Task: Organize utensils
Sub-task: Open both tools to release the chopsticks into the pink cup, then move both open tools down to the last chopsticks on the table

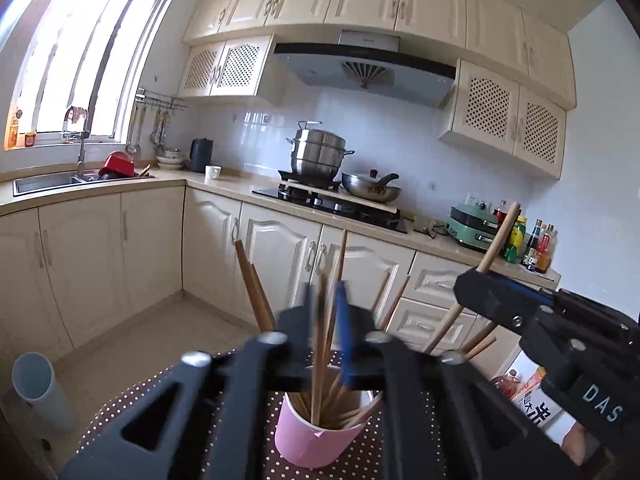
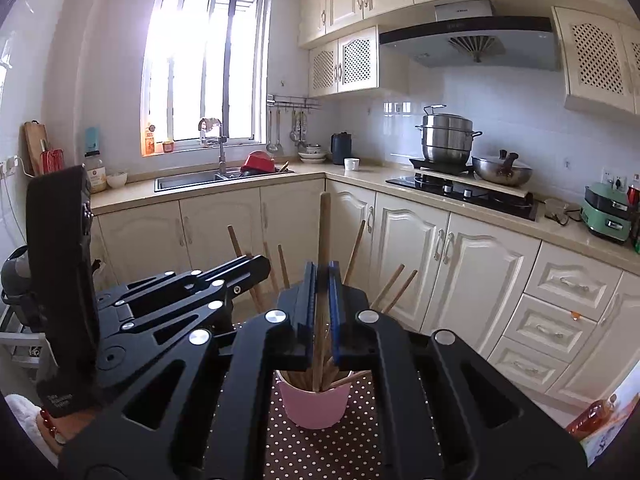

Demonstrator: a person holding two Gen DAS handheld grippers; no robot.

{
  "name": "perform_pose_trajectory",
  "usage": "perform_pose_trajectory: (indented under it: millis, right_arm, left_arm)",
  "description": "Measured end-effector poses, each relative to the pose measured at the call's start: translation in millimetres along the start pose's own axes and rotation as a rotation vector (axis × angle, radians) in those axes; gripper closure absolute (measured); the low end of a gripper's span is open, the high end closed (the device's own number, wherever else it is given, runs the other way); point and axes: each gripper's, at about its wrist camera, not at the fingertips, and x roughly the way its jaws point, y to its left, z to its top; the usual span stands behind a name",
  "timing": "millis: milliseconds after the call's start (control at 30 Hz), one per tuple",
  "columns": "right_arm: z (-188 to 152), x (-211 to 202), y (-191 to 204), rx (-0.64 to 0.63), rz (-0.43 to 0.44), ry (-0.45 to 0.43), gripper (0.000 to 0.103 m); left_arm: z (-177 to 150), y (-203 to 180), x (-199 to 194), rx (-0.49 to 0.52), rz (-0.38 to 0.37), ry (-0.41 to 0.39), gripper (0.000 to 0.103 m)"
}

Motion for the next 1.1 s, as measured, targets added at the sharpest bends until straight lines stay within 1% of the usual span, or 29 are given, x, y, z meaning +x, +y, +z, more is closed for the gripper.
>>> perform_pose_trajectory:
  millis: [33, 133, 233, 300, 500, 600, 667, 767, 833, 900, 1067, 1100]
  right_arm:
    - [0, -1, 0, 0.003, -0.005, 0.000, 0.096]
    - [0, -3, 0, 0.002, -0.010, 0.002, 0.096]
    - [0, -5, 0, 0.004, -0.009, 0.003, 0.096]
    - [0, -6, 0, 0.013, -0.010, 0.004, 0.096]
    - [-1, -13, -3, 0.038, -0.016, 0.003, 0.096]
    - [-1, -22, -3, 0.043, -0.017, -0.005, 0.096]
    - [-1, -27, -2, 0.043, -0.020, -0.009, 0.095]
    - [-2, -37, -2, 0.052, -0.019, -0.021, 0.085]
    - [-4, -43, -2, 0.058, -0.021, -0.030, 0.074]
    - [-6, -49, -2, 0.062, -0.023, -0.034, 0.072]
    - [-16, -57, 1, 0.072, -0.017, -0.021, 0.070]
    - [-18, -59, 2, 0.071, -0.017, -0.019, 0.063]
  left_arm:
    - [1, 1, -2, -0.006, -0.005, -0.002, 0.068]
    - [1, 2, -8, -0.007, 0.002, -0.003, 0.066]
    - [2, 3, -15, -0.024, -0.011, 0.004, 0.061]
    - [3, 3, -20, -0.025, -0.006, 0.001, 0.058]
    - [6, 1, -40, -0.014, 0.006, -0.008, 0.054]
    - [7, 1, -51, -0.017, 0.011, -0.015, 0.049]
    - [7, 0, -58, -0.015, 0.009, -0.016, 0.049]
    - [8, 2, -68, -0.014, 0.016, -0.009, 0.049]
    - [7, 3, -75, -0.019, 0.014, -0.007, 0.049]
    - [5, 1, -83, -0.013, 0.022, -0.005, 0.049]
    - [-4, 1, -100, 0.009, 0.036, 0.015, 0.049]
    - [-7, 1, -103, 0.012, 0.038, 0.027, 0.049]
